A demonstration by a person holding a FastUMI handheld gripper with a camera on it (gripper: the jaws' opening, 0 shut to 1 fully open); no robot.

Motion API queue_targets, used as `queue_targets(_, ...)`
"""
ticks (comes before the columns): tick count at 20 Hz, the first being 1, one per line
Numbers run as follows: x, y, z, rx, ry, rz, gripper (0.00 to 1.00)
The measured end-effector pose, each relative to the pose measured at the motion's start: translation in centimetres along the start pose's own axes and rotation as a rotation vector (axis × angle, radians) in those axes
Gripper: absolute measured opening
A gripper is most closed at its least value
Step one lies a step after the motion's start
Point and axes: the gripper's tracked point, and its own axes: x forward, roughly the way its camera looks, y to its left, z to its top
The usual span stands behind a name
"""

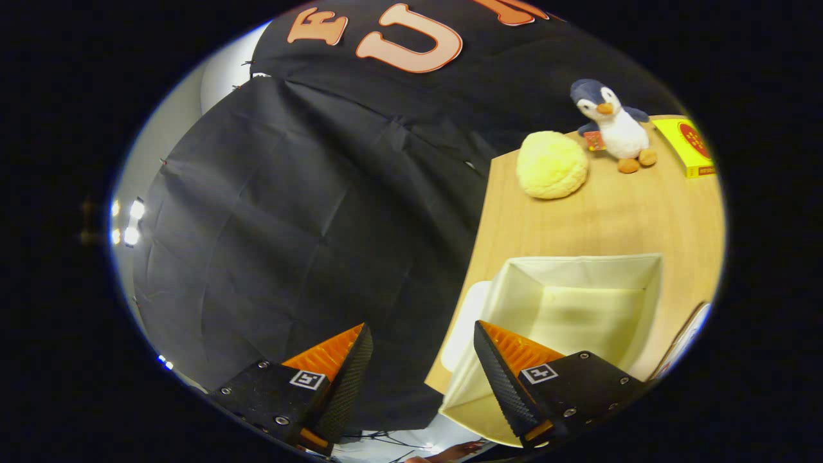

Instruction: Open the storage box then place both shoes into the box .Put the left shoe in first, then the right shoe, with the right side of both shoes facing outward in a uniform manner.

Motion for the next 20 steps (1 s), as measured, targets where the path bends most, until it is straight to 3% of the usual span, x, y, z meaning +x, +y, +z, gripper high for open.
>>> queue_targets(7, -6.4, -9.3, -2.3, 0.049, -0.065, -0.159, 0.96)
queue_targets(20, -18.6, -23.7, -10.5, 0.057, -0.032, -0.483, 0.91)
